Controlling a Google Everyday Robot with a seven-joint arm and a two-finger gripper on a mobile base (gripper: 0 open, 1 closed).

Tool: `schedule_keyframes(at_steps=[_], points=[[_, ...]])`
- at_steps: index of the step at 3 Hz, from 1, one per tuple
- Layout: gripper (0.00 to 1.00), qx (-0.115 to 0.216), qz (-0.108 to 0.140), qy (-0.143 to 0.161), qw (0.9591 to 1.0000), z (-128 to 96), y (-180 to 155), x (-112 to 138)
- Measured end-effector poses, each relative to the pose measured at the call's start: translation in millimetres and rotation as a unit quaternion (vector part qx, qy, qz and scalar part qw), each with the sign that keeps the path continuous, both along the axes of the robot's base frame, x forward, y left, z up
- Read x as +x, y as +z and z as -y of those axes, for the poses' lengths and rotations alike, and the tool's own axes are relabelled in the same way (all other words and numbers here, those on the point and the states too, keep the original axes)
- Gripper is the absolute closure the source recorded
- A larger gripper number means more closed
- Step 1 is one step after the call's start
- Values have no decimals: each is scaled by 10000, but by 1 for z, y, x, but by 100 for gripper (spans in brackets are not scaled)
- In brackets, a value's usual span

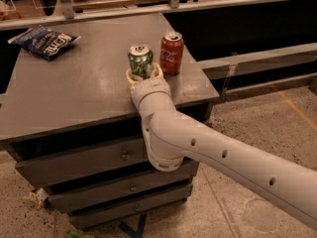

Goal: Move green can near coke can

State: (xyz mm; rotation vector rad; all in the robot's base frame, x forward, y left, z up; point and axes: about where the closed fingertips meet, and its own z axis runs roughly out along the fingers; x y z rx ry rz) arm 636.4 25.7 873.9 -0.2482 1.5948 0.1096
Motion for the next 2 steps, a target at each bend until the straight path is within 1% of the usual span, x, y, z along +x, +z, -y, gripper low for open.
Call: schedule_keyframes(at_steps=[1,2], points=[[100,184,-165,-201,9995,9,-6,0],[100,345,-242,-359,9985,16,-12,-1]])
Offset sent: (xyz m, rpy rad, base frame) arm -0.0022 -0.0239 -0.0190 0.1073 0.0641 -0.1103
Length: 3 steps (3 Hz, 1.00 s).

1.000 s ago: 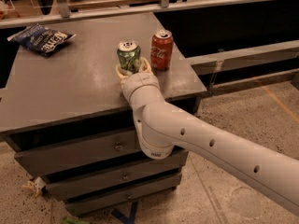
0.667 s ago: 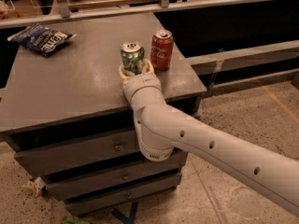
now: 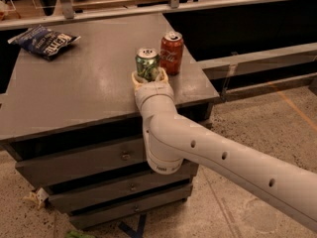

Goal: Move green can near coke can

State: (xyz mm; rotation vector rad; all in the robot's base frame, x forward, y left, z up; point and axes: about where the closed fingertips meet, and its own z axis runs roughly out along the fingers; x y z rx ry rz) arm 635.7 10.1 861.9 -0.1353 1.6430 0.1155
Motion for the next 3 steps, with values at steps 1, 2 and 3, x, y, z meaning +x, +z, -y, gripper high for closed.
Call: schedule_keyframes(at_steps=[1,2,3], points=[[83,167,-67,-101,9998,2,-5,2],[59,236,-101,-141,9996,3,-7,3],[36,250,-107,-137,9995,1,-8,4]])
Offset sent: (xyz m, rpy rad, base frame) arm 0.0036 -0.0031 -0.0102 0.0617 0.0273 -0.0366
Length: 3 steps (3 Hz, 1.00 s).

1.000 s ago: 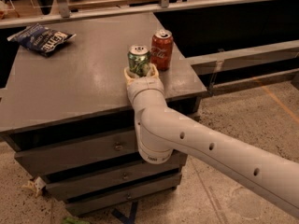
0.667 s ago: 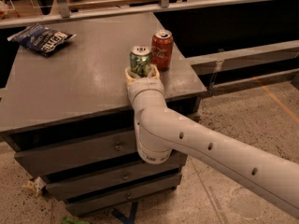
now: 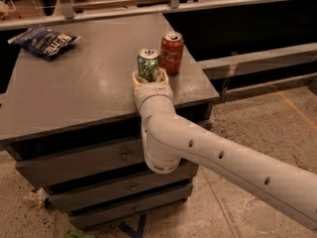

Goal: Move green can near coke can

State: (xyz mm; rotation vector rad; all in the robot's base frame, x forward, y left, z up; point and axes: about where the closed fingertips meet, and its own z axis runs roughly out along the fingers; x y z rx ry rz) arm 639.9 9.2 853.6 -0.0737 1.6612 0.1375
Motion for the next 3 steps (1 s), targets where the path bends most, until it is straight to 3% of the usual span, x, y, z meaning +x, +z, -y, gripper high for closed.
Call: schedule_keyframes(at_steps=[1,2,3], points=[[12,-7,-1,43,10000,-4,0,0],[0,-75,-13,101,9999,-7,3,-3],[0,-171,-8,163,9997,-10,6,-5]])
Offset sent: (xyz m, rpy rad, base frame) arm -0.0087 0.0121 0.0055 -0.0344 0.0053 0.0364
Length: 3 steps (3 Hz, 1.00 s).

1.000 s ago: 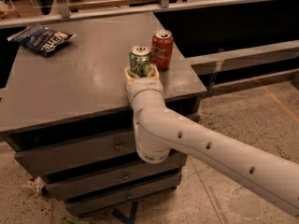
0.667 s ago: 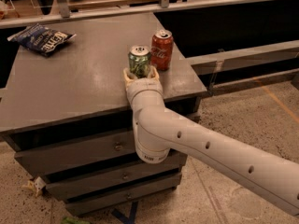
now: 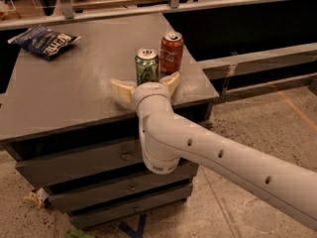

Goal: Move green can near coke can

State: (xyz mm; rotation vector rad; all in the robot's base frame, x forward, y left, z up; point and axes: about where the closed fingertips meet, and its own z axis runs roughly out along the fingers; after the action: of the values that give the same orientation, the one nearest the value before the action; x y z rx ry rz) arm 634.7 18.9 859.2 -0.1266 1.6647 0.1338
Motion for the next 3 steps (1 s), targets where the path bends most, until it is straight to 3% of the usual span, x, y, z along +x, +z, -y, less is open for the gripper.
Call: schedule_keyframes(at_steps=[1,3], points=[[0,-110,-8,55,9999,2,6,-8],[0,-268,-162,386,9988,19,18,-56]])
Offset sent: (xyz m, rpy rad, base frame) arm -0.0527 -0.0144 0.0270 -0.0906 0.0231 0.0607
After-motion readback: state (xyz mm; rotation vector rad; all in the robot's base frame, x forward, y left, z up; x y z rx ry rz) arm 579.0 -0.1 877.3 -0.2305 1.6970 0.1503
